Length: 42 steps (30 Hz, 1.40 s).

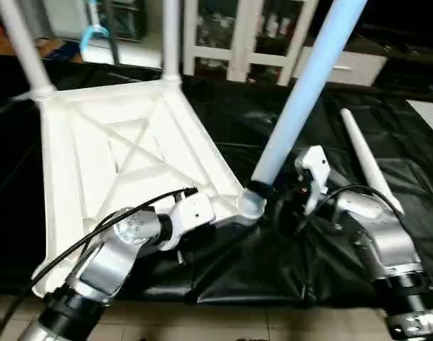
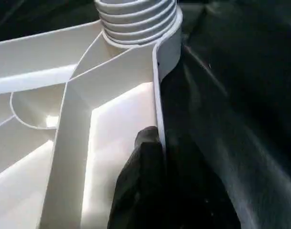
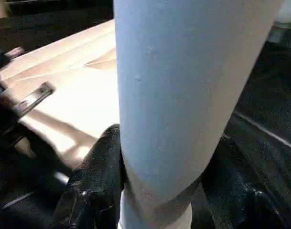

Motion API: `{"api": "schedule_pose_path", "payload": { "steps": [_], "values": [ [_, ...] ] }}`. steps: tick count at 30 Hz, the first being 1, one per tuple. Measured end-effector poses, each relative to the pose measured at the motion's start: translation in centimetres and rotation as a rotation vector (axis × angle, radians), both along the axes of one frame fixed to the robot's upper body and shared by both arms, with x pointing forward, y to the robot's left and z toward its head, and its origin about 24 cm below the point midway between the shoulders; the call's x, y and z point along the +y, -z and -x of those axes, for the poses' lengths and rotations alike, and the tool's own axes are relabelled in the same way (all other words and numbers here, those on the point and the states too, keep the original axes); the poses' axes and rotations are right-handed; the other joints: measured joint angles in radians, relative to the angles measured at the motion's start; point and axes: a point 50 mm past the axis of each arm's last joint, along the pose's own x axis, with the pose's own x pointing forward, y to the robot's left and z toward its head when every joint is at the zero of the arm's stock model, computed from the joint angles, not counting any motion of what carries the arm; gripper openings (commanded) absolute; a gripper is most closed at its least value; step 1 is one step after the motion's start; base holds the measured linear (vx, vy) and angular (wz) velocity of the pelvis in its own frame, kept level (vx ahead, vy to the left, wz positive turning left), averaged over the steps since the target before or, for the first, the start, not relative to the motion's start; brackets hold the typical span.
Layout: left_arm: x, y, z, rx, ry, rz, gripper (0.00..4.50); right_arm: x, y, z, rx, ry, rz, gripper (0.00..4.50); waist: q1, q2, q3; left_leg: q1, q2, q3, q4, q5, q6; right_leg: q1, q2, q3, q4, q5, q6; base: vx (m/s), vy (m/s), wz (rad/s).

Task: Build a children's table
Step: Insert table leg to table base

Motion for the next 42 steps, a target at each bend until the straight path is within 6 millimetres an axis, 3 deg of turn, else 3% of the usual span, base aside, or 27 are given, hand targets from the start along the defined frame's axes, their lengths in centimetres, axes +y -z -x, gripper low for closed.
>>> {"api": "schedule_pose_path", "payload": {
  "steps": [9, 13, 14, 18, 25, 42],
  "values": [
    [-2.3, -0.4, -2.1, 0.007, -0.228, 0.069, 0.00, 2.6, -0.4, -3.1, -0.003, 0.345, -0.064, 1.82, -0.029, -0.004, 0.014, -0.005, -0.007, -0.011, 0.001, 0.000, 0.000, -0.008, 0.000, -0.001, -0.016, 0.000, -0.001, -0.002, 0.003, -0.02],
    [-4.2, -0.8, -3.0, 0.008, -0.379, 0.115, 0.00, 3.8, -0.9, -4.7, -0.026, 0.511, -0.068, 1.82, -0.034, -0.004, 0.017, -0.014, -0.008, -0.011, 0.002, 0.000, 0.000, -0.018, -0.001, -0.001, -0.016, 0.002, -0.003, 0.000, 0.000, 0.00],
    [-4.8, -0.9, -3.2, 0.007, -0.422, 0.127, 0.00, 4.2, -1.0, -5.1, -0.037, 0.563, -0.066, 1.82, -0.035, -0.005, 0.018, -0.017, -0.008, -0.010, 0.003, 0.000, 0.000, -0.021, -0.001, 0.000, -0.016, 0.011, -0.019, 0.000, 0.000, 0.00],
    [-5.8, -1.2, -3.7, -0.011, -0.503, 0.155, 0.00, 5.3, -1.3, -5.9, -0.068, 0.666, -0.070, 1.82, -0.034, -0.006, 0.018, -0.017, -0.007, -0.007, 0.008, 0.000, 0.000, -0.024, -0.001, 0.000, -0.014, 0.044, -0.030, 0.000, 0.000, 0.00],
    [-5.9, -1.8, -4.0, -0.033, -0.538, 0.180, 0.00, 6.0, -1.9, -6.5, -0.103, 0.693, -0.073, 1.82, -0.027, -0.007, 0.017, -0.019, 0.000, -0.005, 0.006, -0.001, -0.001, -0.035, 0.003, -0.002, -0.006, 0.075, -0.027, 0.043, -0.027, 0.00],
    [-5.4, -1.9, -4.2, -0.034, -0.541, 0.186, 0.00, 6.2, -1.6, -6.5, -0.161, 0.655, -0.108, 1.82, -0.023, -0.005, 0.017, -0.017, 0.009, 0.002, 0.009, -0.002, -0.004, -0.038, 0.010, 0.000, -0.001, 0.075, -0.027, 0.003, -0.002, 0.00]
  ]
}}
